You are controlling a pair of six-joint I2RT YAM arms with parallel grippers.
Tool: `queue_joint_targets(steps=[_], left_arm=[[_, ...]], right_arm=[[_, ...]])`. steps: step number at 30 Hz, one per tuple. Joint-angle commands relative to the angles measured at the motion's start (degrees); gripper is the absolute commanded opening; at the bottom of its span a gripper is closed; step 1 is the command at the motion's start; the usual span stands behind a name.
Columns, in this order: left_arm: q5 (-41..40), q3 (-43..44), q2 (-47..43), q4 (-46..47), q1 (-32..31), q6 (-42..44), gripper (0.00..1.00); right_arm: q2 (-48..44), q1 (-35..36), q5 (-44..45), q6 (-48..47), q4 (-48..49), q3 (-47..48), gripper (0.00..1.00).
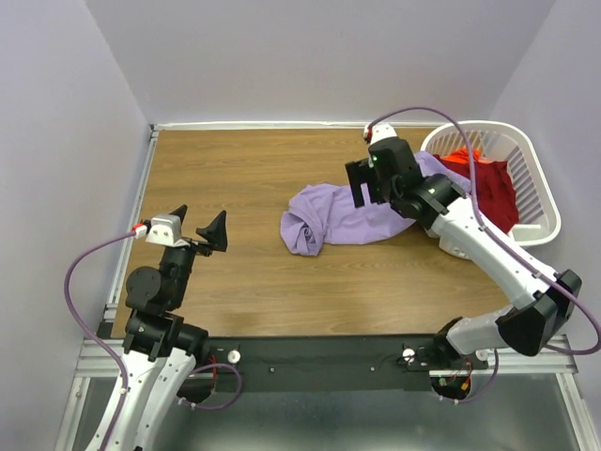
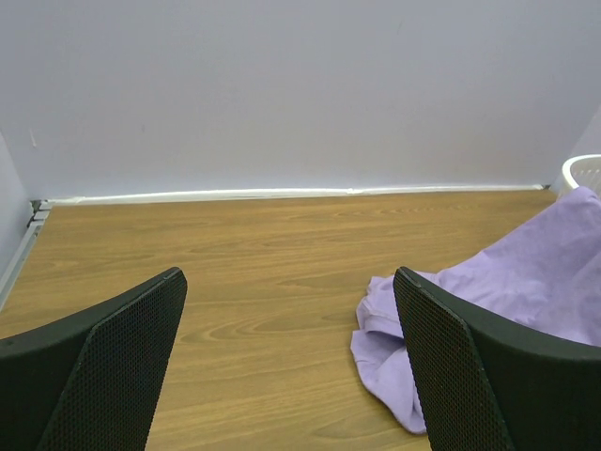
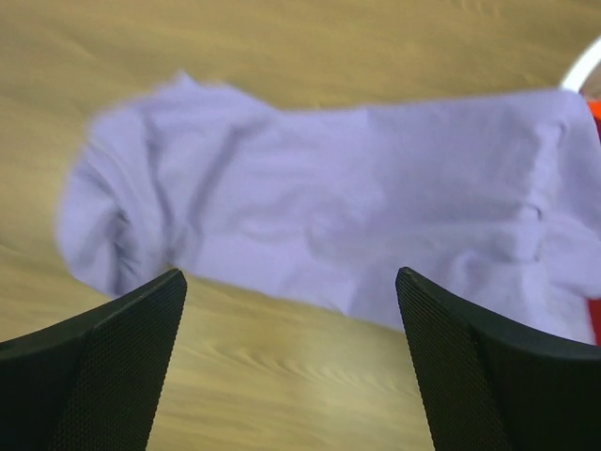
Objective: Fold and stack the t-shirts
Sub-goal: Move the tshirt to the center of the board
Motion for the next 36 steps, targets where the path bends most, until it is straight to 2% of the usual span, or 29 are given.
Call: queue_joint_targets(steps=[1,6,17,20,25,31,36], left_arm=[[0.2,-1.0,0.8,1.6,0.1,0.8,0.99],[0.3,-0.9,1.5,1.8,0.0,0.8,0.99],[0.2,-1.1,1.3,1.9,0.0,0.8,0.99],[0.2,-1.1,1.1,1.9,0.1,0.8,0.99],[-0.7,-1.2,0.3,1.6,0.0,0.8,0.98],[-0.6,-1.3,-0.6,1.6,0.0,0.7,0.98],[-0.7,-1.3,-1.1,1.6,0.1,0.8,0.98]], right_arm=[[1.6,1.1,3.8,-8.9,-11.2,-3.2,1.0],[8.5,4.9,14.4,-14.9,-16.4,-4.8,1.0],[15.6,10.1,28.3,-21.0,-15.4,-13.5,1.0],[17.5,10.2,33.3,-22.3,-11.9,-16.5,1.0],[23.2,9.6,37.0,-22.8,-8.5,-17.1,1.0],[29.7,4.2,40.3,-22.0,-5.6,-13.6,1.0],[30.7,0.2,39.4,-22.0,-4.2,-11.5,0.99]])
